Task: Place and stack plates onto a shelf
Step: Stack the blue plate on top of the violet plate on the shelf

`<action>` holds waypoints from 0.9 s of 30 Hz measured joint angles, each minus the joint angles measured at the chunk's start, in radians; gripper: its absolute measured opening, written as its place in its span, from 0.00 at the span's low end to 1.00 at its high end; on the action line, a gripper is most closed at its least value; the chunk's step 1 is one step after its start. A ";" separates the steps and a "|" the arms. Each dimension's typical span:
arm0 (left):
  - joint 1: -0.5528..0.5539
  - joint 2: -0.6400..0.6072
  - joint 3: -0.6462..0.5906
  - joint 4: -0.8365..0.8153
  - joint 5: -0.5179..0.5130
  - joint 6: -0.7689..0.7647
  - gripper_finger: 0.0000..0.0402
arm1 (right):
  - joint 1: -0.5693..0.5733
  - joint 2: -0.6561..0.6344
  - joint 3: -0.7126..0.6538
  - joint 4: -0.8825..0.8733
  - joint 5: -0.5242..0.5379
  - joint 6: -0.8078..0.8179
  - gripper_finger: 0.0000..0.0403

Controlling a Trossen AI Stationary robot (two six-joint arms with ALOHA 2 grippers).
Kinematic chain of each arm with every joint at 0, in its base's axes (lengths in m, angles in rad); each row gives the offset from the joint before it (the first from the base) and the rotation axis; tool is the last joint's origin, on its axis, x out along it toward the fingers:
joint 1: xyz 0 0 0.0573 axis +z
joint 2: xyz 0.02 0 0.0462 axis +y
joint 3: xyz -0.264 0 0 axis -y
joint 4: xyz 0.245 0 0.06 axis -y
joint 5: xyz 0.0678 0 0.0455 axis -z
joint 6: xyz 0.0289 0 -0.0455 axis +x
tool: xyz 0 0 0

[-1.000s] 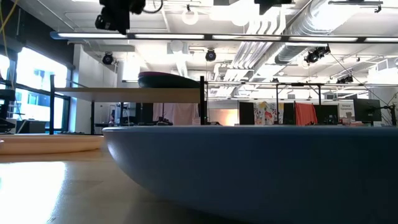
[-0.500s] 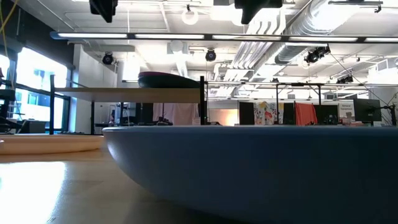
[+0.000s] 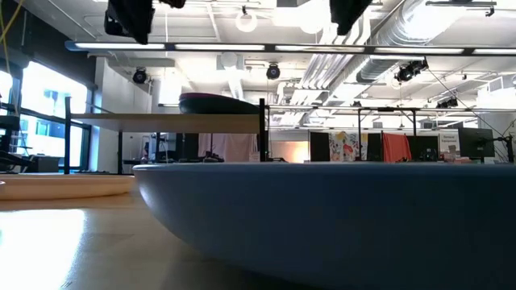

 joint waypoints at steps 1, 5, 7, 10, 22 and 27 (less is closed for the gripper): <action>-0.014 0.000 -0.017 0.044 0.000 -0.029 0.21 | -0.006 -0.007 0.000 -0.014 0.000 -0.008 0.32; -0.067 0.003 -0.083 0.239 0.000 -0.107 0.21 | -0.023 -0.052 0.000 -0.052 0.034 -0.040 0.32; -0.089 0.010 -0.111 0.333 0.000 -0.128 0.21 | -0.029 -0.079 0.000 -0.057 0.054 -0.056 0.32; -0.116 0.029 -0.134 0.413 0.000 -0.176 0.21 | -0.033 -0.120 0.000 -0.066 0.091 -0.063 0.32; -0.161 0.194 -0.136 0.458 -0.004 -0.260 0.21 | -0.033 -0.176 0.000 -0.100 0.151 -0.108 0.32; -0.168 0.252 -0.136 0.477 -0.002 -0.312 0.21 | -0.032 -0.174 0.000 -0.103 0.167 -0.133 0.32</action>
